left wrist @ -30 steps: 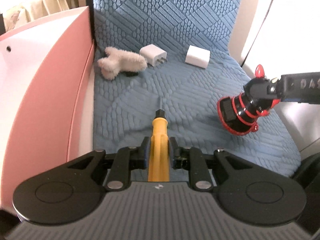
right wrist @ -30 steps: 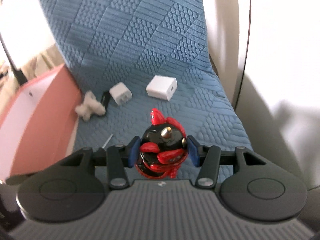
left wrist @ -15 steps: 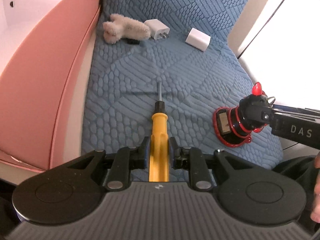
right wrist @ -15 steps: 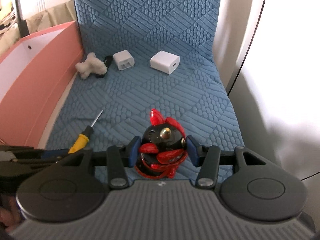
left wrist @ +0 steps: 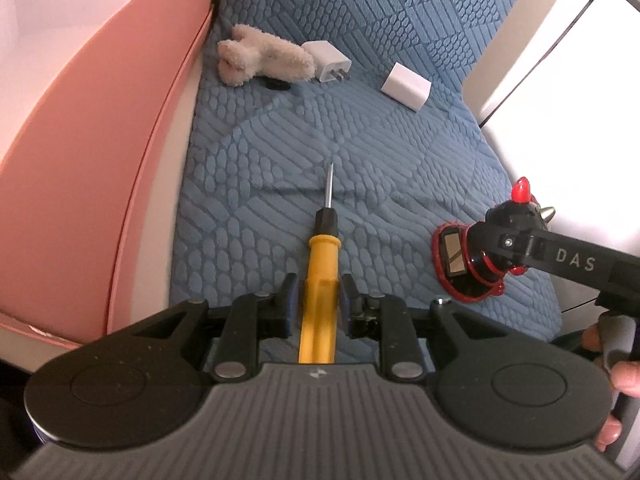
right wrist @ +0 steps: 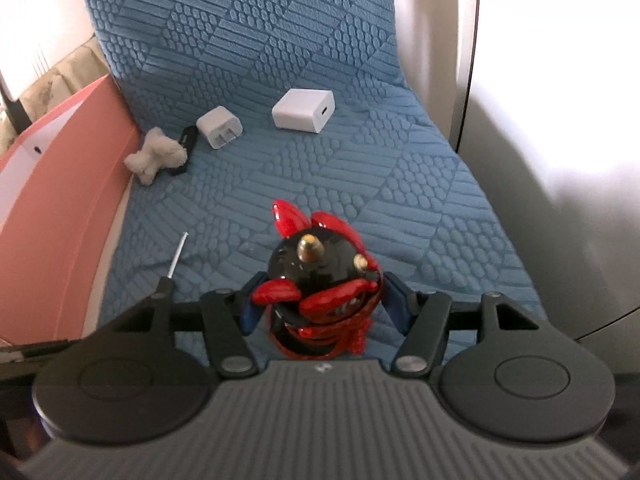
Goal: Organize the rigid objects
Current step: 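Lift the screwdriver with the left gripper while the right gripper carries the figurine toward the pink box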
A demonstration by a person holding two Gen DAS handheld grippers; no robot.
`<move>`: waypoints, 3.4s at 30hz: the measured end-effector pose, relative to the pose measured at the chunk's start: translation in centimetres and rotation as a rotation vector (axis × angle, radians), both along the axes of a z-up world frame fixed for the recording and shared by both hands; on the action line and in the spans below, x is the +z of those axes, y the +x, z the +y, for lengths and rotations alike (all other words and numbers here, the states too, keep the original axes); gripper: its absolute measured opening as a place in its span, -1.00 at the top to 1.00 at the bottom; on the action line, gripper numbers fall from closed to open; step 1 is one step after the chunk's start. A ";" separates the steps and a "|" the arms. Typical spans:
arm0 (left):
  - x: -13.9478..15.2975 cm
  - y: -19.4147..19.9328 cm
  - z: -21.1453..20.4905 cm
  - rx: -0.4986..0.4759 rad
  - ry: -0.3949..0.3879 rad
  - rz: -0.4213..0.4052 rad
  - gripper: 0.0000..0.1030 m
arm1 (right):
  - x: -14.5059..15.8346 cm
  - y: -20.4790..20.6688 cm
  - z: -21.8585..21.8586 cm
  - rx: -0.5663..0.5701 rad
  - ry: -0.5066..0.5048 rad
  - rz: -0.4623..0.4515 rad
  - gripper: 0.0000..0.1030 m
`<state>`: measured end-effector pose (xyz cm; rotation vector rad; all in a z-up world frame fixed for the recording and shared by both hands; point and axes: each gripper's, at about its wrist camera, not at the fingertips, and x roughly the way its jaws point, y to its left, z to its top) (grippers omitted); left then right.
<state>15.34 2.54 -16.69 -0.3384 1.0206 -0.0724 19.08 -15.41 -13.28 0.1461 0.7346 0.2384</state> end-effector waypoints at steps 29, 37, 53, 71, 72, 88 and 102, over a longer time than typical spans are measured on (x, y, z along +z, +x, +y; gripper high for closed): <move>-1.2 2.7 -4.6 -0.080 0.289 -0.135 0.57 | -1.2 -0.6 -0.4 0.014 -0.082 -0.143 -0.22; -0.9 2.6 -3.7 -0.039 0.238 -0.128 0.59 | -1.3 -0.2 -0.5 0.012 -0.068 -0.113 -0.20; 2.2 1.1 -1.0 0.044 0.070 -0.165 0.64 | 0.9 -1.0 -0.8 0.012 0.007 -0.109 -0.19; 7.6 -0.5 0.5 0.044 0.039 -0.234 0.65 | 6.2 -3.0 0.1 0.052 0.024 -0.167 -0.19; 8.0 -0.5 0.6 0.042 0.038 -0.237 0.65 | 6.6 -3.1 0.2 0.052 0.024 -0.171 -0.19; 18.1 0.0 5.8 0.081 0.032 -0.320 0.65 | 16.0 -3.7 4.7 0.134 0.028 -0.273 -0.19; 24.6 -1.6 15.1 0.163 0.047 -0.378 0.65 | 22.5 -5.3 13.7 0.321 0.046 -0.345 -0.19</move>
